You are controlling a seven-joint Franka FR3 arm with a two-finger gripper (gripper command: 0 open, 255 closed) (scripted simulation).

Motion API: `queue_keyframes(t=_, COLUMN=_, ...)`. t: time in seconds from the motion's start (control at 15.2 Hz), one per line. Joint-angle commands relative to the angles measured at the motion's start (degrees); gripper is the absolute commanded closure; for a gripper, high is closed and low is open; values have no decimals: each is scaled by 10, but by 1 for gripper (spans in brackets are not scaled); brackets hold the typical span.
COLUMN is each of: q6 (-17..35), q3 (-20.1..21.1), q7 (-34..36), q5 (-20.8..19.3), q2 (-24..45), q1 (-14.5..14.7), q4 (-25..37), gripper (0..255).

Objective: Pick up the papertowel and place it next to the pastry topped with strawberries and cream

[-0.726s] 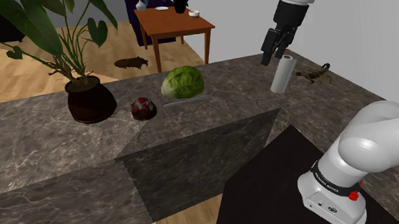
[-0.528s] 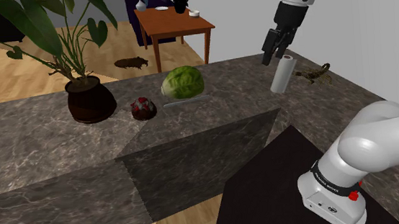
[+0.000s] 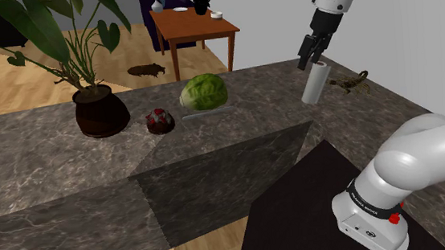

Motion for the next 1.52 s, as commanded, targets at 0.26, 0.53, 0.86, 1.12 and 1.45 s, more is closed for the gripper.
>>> queue_keyframes(t=0.26, q6=51, q3=-64, q7=-70, q5=-22, q2=78, q1=-19, q4=30, gripper=0)
queue_keyframes(t=0.53, q6=82, q3=-106, q7=-118, q5=-24, q2=140, q1=-27, q4=63, gripper=0)
queue_keyframes(t=0.86, q6=113, q3=-157, q7=-184, q5=-6, q2=228, q1=-33, q4=118, gripper=0)
queue_keyframes(t=1.12, q6=130, q3=-194, q7=-242, q5=25, q2=307, q1=-41, q4=174, gripper=0)
queue_keyframes(t=1.45, q6=135, q3=-227, q7=-318, q5=86, q2=416, q1=-62, q4=261, gripper=0)
